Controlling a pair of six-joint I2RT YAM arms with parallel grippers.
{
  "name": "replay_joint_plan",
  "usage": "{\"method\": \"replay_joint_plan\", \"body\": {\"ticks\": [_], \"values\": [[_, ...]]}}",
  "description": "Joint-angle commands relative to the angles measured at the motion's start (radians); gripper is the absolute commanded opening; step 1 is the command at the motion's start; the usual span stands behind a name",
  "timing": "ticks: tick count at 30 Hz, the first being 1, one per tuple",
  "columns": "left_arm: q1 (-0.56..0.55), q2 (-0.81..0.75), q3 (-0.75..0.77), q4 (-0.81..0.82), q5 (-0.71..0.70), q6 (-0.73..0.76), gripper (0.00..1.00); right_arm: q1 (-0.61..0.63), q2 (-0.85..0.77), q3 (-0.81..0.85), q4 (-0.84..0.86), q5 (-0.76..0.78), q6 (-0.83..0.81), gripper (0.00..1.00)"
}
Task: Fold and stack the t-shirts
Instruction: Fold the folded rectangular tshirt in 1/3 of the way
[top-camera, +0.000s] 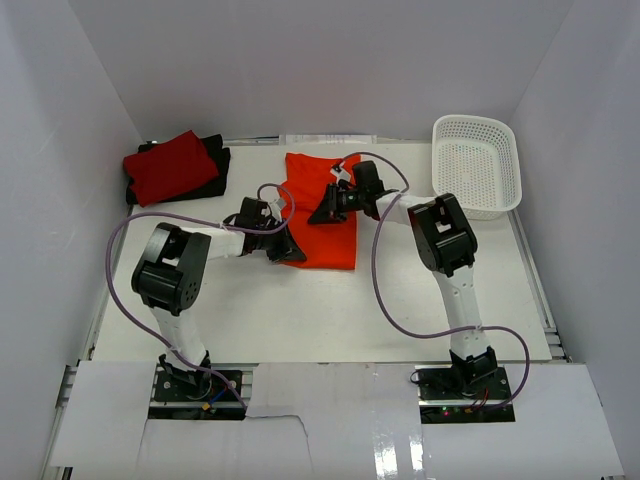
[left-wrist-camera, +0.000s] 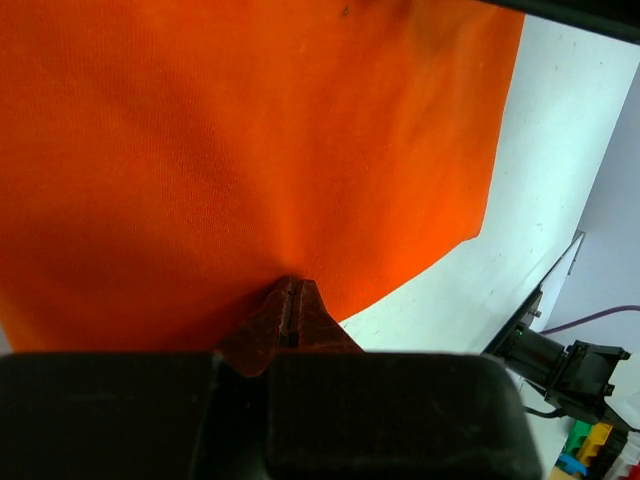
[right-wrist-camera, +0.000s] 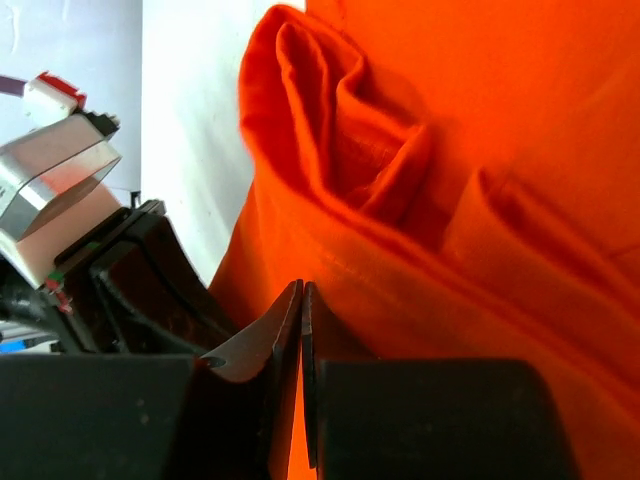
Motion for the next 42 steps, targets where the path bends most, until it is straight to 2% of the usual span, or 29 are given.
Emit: {"method": "replay_joint_plan", "body": {"ticks": [1, 11, 15, 20, 23, 26, 28, 29, 30, 32, 33, 35, 36, 42], "values": [[-0.007, 0.005, -0.025, 0.007, -0.072, -0.009, 0.0, 0.005, 0.025, 0.057, -0.018, 0.01, -0.037, 0.08], [-0.005, 0.029, -0.071, -0.036, -0.131, 0.003, 0.0, -0.02, 0.105, 0.134, -0.031, 0.03, -0.046, 0.08], [-0.01, 0.023, -0.1, -0.036, -0.131, -0.001, 0.0, -0.04, 0.187, 0.258, -0.066, 0.034, -0.04, 0.08], [-0.018, 0.002, -0.128, -0.036, -0.138, -0.003, 0.0, -0.074, 0.307, 0.549, -0.136, 0.031, -0.015, 0.08], [-0.019, -0.008, -0.134, -0.04, -0.138, -0.004, 0.0, -0.092, 0.337, 0.678, -0.137, 0.021, 0.014, 0.08], [-0.027, -0.018, -0.129, -0.04, -0.131, -0.015, 0.0, -0.106, 0.297, 0.717, -0.133, 0.002, 0.037, 0.08], [-0.036, -0.024, -0.12, -0.042, -0.125, -0.026, 0.0, -0.106, 0.24, 0.671, -0.118, -0.005, 0.028, 0.08], [-0.042, -0.031, -0.108, -0.046, -0.122, -0.038, 0.0, -0.107, 0.167, 0.592, -0.106, -0.012, 0.02, 0.08], [-0.062, -0.035, -0.1, -0.049, -0.123, -0.043, 0.0, -0.106, 0.125, 0.546, -0.094, -0.025, 0.011, 0.11], [-0.085, -0.043, -0.073, -0.063, -0.137, -0.061, 0.0, -0.107, 0.014, 0.457, -0.063, -0.042, -0.01, 0.23], [-0.11, -0.047, -0.062, -0.069, -0.141, -0.067, 0.0, -0.107, -0.025, 0.38, -0.067, -0.055, -0.026, 0.38], [-0.136, -0.054, -0.044, -0.088, -0.152, -0.083, 0.0, -0.107, -0.135, 0.297, -0.084, -0.056, -0.069, 0.46], [-0.16, -0.063, -0.028, -0.092, -0.157, -0.102, 0.0, -0.107, -0.177, 0.205, -0.096, -0.047, -0.086, 0.51], [-0.197, -0.165, 0.013, -0.184, -0.238, -0.159, 0.02, -0.104, -0.445, -0.073, -0.33, 0.063, -0.233, 0.58]]}}
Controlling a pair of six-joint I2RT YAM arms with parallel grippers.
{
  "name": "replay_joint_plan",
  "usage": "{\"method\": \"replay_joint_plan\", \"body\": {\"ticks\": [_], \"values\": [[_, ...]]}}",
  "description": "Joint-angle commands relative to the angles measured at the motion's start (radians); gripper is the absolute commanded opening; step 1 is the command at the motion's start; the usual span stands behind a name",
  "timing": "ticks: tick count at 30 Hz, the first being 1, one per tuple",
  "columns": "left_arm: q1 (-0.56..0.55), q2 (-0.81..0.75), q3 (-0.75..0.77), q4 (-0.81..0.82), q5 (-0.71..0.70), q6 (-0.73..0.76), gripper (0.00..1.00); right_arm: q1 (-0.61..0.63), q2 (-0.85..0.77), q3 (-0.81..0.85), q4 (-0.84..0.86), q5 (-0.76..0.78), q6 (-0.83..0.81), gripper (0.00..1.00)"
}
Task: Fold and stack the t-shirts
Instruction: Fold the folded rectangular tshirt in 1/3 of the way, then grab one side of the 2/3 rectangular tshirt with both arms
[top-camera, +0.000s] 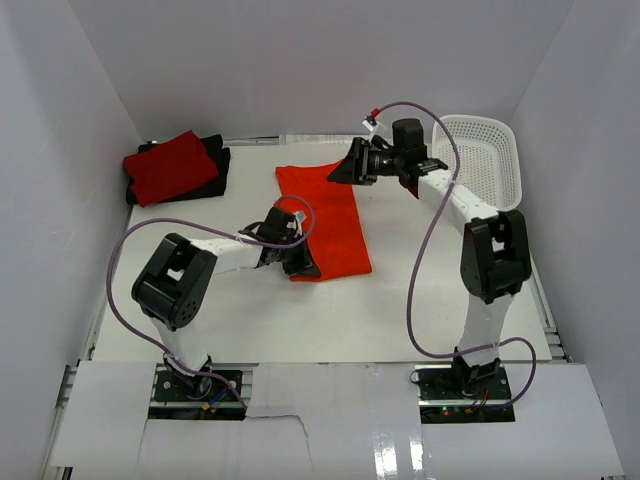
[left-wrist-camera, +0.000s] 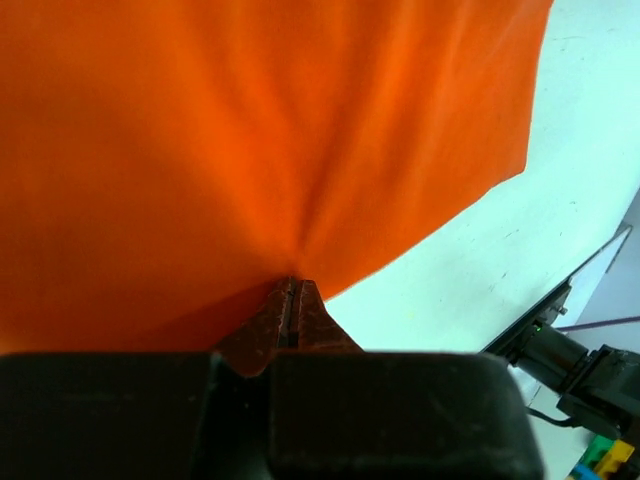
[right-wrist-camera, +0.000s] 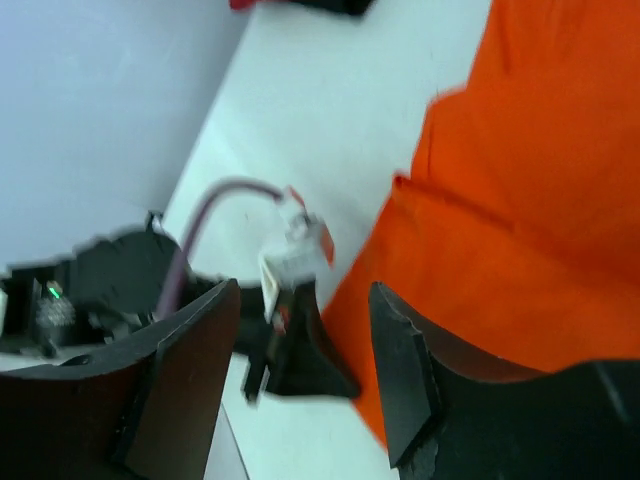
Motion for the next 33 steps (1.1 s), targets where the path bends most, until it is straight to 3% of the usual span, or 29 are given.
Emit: {"method": "replay_joint_plan", "body": {"ticks": [1, 6, 14, 15, 16, 18, 29, 33], "values": [[-0.003, -0.135, 0.04, -0.161, -0.106, -0.03, 0.05, 0.005, -0.108, -0.196, -0.129, 0.054, -0.106, 0.61], [0.022, -0.254, 0.05, -0.261, -0.168, -0.029, 0.21, -0.004, -0.292, -0.453, -0.164, 0.062, -0.133, 0.72], [0.126, -0.431, -0.119, -0.344, -0.169, -0.059, 0.27, -0.006, -0.449, -0.688, -0.291, 0.112, -0.211, 0.74], [0.131, -0.451, -0.133, -0.345, -0.165, -0.062, 0.47, -0.009, -0.458, -0.712, -0.299, 0.117, -0.213, 0.81], [0.134, -0.457, -0.145, -0.348, -0.16, -0.065, 0.6, -0.012, -0.471, -0.723, -0.307, 0.118, -0.214, 0.85], [0.134, -0.469, -0.183, -0.342, -0.146, -0.082, 0.68, -0.021, -0.472, -0.743, -0.311, 0.115, -0.214, 0.87], [0.135, -0.46, -0.314, -0.173, -0.091, -0.208, 0.68, -0.067, -0.345, -0.775, -0.196, 0.079, -0.144, 0.83], [0.135, -0.471, -0.338, -0.108, -0.115, -0.265, 0.68, -0.07, -0.307, -0.813, -0.054, 0.042, -0.058, 0.81]]}}
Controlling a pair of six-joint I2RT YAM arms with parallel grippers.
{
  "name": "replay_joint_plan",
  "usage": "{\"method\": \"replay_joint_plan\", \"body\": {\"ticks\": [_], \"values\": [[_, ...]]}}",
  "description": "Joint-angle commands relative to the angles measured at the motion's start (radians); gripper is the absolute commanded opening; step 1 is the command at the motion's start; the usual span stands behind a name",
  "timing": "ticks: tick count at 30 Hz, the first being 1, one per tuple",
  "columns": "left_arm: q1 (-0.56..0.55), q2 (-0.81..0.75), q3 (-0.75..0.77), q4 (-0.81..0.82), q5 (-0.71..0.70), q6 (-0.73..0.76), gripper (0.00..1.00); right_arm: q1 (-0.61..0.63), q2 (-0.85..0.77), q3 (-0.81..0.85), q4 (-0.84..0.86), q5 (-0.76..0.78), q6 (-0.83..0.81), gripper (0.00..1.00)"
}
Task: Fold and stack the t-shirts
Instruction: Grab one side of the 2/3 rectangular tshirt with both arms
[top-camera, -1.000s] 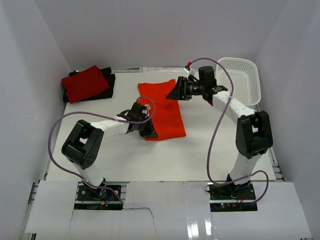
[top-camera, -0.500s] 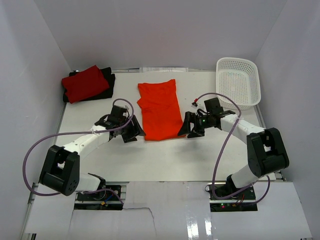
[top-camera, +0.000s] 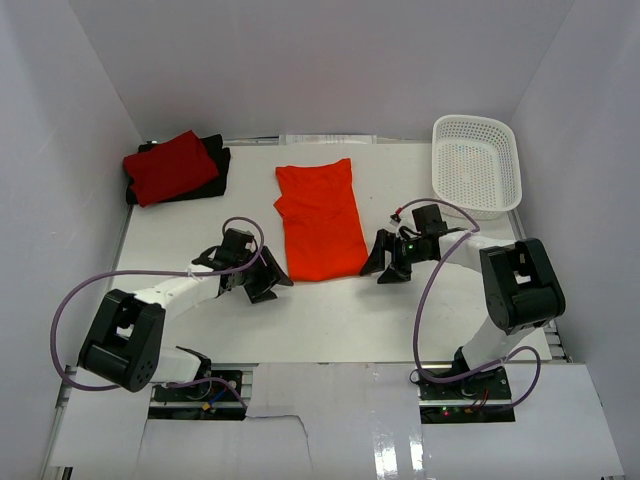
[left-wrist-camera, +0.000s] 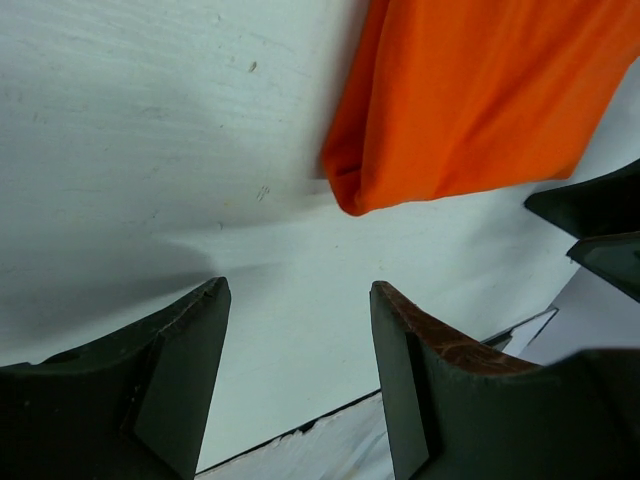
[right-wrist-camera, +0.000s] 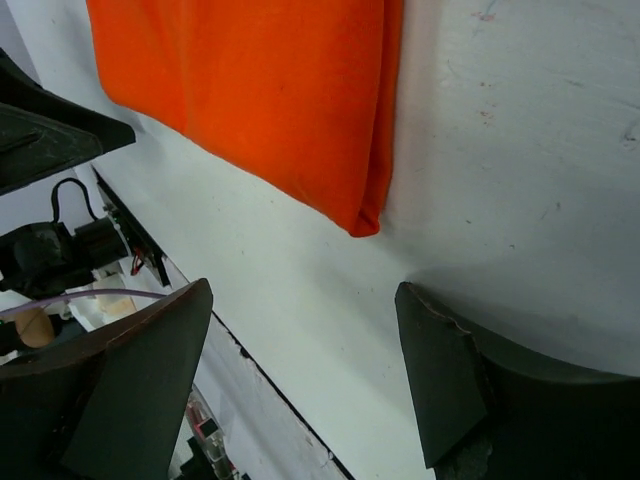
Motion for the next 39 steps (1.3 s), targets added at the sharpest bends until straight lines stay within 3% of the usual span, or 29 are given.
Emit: {"method": "replay_joint_plan", "body": {"ticks": [1, 12, 32, 33, 37, 39], "values": [[0.0, -0.032, -0.034, 0.099, -0.01, -0.083, 0.68, -0.005, 0.023, -0.036, 0.163, -0.049, 0.092, 0.8], [0.0, 0.025, -0.045, 0.16, -0.058, -0.15, 0.68, -0.005, 0.043, -0.15, 0.43, 0.018, 0.264, 0.66], [0.0, 0.057, 0.0, 0.154, -0.099, -0.13, 0.67, -0.006, 0.07, -0.104, 0.419, 0.109, 0.221, 0.59], [0.0, 0.059, 0.0, 0.153, -0.101, -0.128, 0.67, -0.006, 0.072, -0.103, 0.418, 0.11, 0.221, 0.57], [0.0, 0.069, 0.011, 0.154, -0.103, -0.125, 0.67, -0.008, 0.073, -0.099, 0.395, 0.12, 0.208, 0.32], [0.0, 0.076, 0.011, 0.154, -0.104, -0.125, 0.67, -0.008, 0.075, -0.099, 0.39, 0.12, 0.203, 0.31]]}}
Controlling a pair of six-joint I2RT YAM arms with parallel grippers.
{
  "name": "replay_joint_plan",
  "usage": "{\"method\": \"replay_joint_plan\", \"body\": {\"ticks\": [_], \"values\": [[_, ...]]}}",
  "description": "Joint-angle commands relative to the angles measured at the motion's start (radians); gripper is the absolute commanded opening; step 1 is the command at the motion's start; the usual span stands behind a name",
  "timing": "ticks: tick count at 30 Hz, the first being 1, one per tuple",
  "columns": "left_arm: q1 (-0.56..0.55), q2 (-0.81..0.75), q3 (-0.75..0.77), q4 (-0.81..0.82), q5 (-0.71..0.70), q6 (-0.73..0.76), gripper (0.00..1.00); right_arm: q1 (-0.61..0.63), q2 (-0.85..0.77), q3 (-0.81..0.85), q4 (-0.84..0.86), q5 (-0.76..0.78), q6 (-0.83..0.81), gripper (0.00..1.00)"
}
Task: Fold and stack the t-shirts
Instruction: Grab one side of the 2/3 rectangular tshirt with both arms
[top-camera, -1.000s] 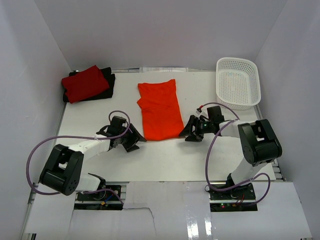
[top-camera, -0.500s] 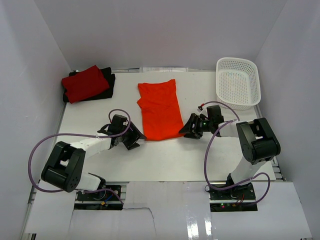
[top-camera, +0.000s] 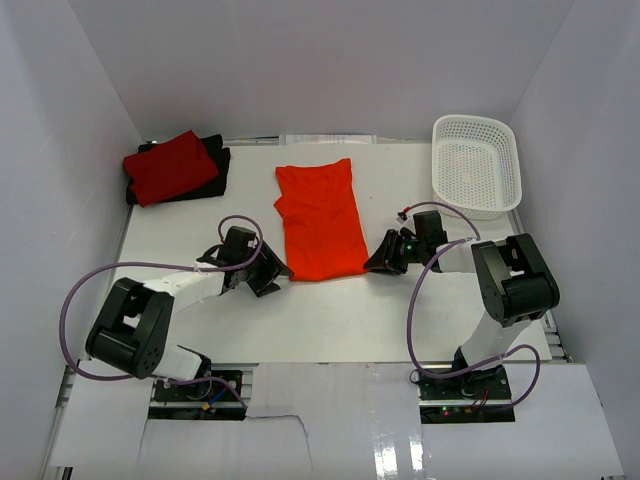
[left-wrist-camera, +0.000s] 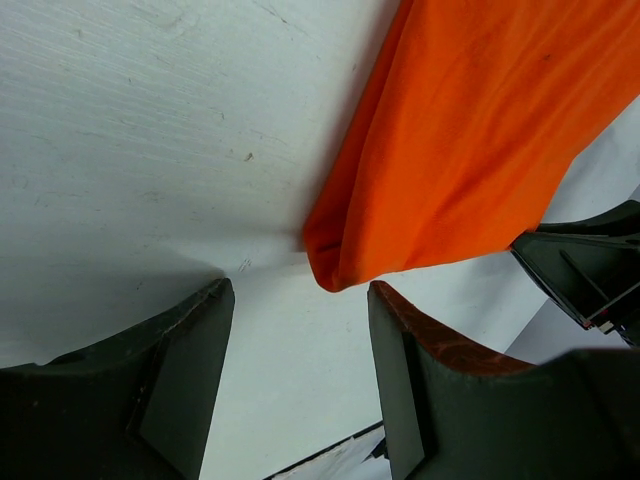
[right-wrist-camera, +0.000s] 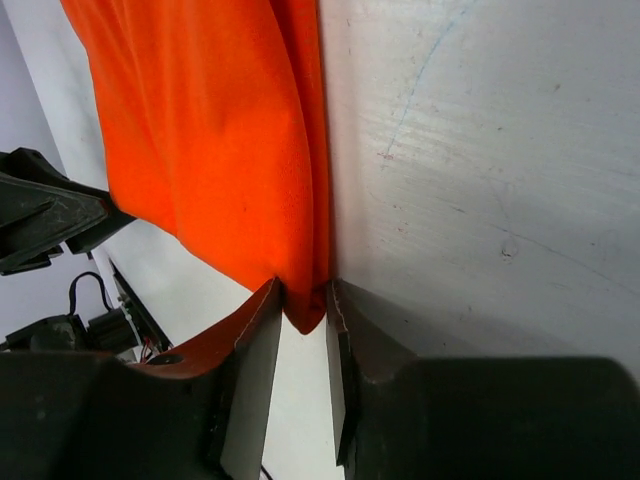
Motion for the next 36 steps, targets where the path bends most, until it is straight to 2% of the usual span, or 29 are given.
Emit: {"method": "replay_joint_plan", "body": {"ticks": [1, 5, 9, 11, 13, 17, 21, 25, 29, 32, 36], "values": [[0.0, 0.007, 0.022, 0.003, -0.031, 0.016, 0.67, -0.002, 0.015, 0.02, -0.027, 0.03, -0.037, 0.31], [0.0, 0.021, 0.025, 0.006, -0.028, 0.019, 0.67, -0.004, 0.038, 0.02, -0.015, 0.015, -0.028, 0.29], [0.0, 0.032, 0.025, 0.011, -0.026, 0.019, 0.67, -0.002, 0.052, 0.029, -0.01, -0.004, -0.025, 0.13], [0.0, 0.036, 0.024, 0.017, -0.026, 0.02, 0.66, -0.002, 0.052, 0.029, -0.009, -0.008, -0.022, 0.09], [0.0, 0.043, 0.019, 0.02, -0.025, 0.019, 0.66, -0.002, 0.049, 0.029, -0.007, -0.008, -0.022, 0.08], [0.0, 0.069, 0.002, 0.052, -0.012, 0.013, 0.54, -0.001, 0.045, 0.023, -0.009, -0.007, -0.024, 0.08], [-0.002, 0.099, -0.001, 0.078, 0.02, 0.011, 0.47, -0.001, 0.049, 0.021, -0.006, -0.01, -0.024, 0.08], [-0.006, 0.136, 0.013, 0.097, 0.037, 0.022, 0.44, -0.001, 0.052, 0.023, -0.007, -0.011, -0.027, 0.08], [-0.015, 0.168, 0.021, 0.106, 0.058, 0.031, 0.34, -0.001, 0.054, 0.029, -0.018, -0.008, -0.031, 0.08], [-0.017, 0.168, 0.013, 0.124, 0.069, 0.031, 0.15, -0.001, 0.048, 0.031, -0.024, -0.008, -0.034, 0.08], [-0.017, 0.17, 0.007, 0.134, 0.093, 0.043, 0.0, 0.007, 0.04, 0.026, -0.038, -0.016, -0.031, 0.08]]}}
